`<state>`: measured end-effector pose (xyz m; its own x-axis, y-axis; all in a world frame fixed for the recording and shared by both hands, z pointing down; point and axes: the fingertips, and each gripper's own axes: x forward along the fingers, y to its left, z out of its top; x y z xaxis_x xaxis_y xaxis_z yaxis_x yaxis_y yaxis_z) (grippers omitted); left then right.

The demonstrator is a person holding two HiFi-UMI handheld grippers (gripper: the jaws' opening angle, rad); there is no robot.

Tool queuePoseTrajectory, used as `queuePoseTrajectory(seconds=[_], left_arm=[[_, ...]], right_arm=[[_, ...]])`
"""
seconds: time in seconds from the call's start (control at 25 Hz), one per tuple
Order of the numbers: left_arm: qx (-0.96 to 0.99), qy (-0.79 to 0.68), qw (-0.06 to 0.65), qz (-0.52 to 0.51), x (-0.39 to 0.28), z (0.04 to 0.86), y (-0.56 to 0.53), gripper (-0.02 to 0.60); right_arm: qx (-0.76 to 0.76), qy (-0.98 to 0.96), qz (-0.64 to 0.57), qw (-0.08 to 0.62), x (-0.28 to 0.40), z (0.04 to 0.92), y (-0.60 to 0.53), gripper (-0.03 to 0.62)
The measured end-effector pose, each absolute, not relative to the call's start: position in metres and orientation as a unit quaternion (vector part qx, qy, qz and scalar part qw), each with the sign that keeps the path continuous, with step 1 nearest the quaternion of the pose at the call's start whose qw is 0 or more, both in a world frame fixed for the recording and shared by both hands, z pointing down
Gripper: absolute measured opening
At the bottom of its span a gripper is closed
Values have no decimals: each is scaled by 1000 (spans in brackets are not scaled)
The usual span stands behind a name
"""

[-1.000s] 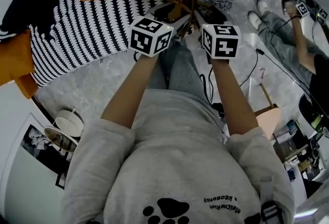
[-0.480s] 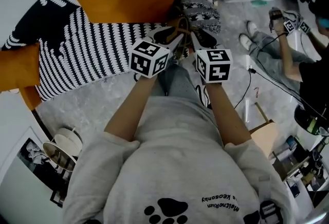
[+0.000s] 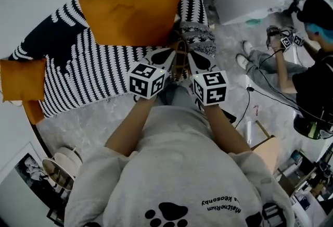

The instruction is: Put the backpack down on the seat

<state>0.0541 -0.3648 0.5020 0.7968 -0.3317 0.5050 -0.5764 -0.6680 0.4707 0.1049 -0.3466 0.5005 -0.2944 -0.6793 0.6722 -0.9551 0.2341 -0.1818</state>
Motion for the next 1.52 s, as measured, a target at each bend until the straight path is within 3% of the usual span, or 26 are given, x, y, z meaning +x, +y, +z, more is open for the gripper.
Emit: queuePoseTrajectory(seconds=[1.04,1.52], left_arm=[[936,-301,169,69,53,320,-343,18],[945,-314,71,63,71,288,-311,18]], right_arm=[[549,-824,119,76,104,303,-326,32],[542,-839,34,30,105,270,-300,32]])
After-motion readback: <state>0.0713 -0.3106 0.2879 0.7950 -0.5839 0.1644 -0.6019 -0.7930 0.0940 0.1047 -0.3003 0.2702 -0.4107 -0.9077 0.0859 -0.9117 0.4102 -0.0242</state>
